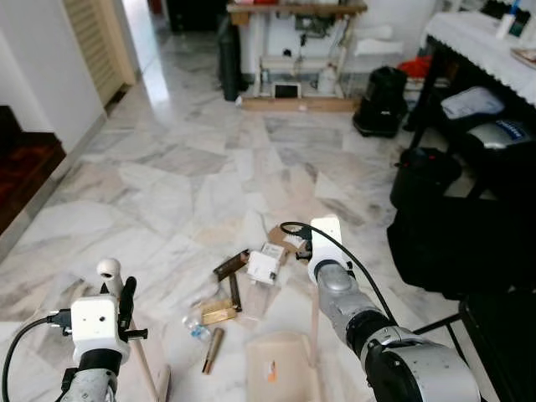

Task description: Sweep floor

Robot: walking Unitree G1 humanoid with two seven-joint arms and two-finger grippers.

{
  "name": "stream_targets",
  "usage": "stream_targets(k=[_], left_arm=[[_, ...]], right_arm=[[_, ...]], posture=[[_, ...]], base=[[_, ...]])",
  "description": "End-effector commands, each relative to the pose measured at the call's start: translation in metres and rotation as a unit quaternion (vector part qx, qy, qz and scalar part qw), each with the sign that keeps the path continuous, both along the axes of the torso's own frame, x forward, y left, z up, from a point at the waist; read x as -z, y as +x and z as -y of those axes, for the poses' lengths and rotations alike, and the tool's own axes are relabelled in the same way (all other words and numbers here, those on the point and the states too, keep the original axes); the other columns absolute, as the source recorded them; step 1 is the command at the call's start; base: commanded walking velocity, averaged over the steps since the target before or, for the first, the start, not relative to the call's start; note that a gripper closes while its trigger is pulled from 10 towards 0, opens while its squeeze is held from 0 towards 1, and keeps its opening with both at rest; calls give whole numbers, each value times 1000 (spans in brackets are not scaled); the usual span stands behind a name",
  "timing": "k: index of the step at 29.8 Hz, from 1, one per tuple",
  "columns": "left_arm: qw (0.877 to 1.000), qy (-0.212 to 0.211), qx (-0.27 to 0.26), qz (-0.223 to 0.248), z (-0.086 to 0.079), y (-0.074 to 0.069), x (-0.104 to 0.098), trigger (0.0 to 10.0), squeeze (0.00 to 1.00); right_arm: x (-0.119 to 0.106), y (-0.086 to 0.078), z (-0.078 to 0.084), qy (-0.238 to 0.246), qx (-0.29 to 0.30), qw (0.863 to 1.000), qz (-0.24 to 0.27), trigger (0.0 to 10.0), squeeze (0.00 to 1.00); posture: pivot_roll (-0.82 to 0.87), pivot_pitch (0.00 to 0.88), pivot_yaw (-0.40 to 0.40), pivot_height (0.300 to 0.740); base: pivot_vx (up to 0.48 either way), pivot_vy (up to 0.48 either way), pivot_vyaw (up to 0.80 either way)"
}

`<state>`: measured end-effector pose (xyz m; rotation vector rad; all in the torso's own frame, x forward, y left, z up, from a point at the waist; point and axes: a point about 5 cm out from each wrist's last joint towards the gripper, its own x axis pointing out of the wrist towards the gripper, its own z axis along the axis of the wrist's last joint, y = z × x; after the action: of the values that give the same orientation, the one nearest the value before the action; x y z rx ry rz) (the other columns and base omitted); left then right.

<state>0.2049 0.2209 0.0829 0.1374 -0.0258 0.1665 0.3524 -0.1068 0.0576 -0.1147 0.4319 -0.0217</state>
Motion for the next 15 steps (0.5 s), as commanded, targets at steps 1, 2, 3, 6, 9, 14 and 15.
stream_targets(k=[1,2,3,6,9,14,15], left_arm=[[1000,11,-2,11,-4,1,-6,10000,0],[1000,11,-2,11,-4,1,-6,10000,0],[1000,11,-2,11,-4,1,-6,10000,0],[1000,11,-2,11,-4,1,-6,10000,0],[1000,12,-3,11,-4,1,-6,10000,0],[1000,18,-9,10,-5,0,-6,10000,0],[1000,18,-9,10,-5,0,-6,10000,0]], right_arm=[[-10,6,-8,-1,-11,1000,20,10000,0],[-10,6,-8,0,-11,1000,20,10000,0],[-10,6,-8,0,-11,1000,20,10000,0],[-10,6,-8,0,-12,1000,20,10000,0],[-10,6,-8,-2,-14,1000,18,10000,0],[-10,5,-9,-3,-17,1000,17,10000,0],[-9,5,-10,-3,-18,1000,17,10000,0]], posture=[[54,29,26,740],[54,29,26,740],[54,29,26,740],[52,29,26,740],[50,31,27,740],[50,34,26,740],[51,33,26,740]], base=[[307,0,0],[304,0,0],[304,0,0],[304,0,0],[291,0,0],[54,0,0],[0,0,0]])
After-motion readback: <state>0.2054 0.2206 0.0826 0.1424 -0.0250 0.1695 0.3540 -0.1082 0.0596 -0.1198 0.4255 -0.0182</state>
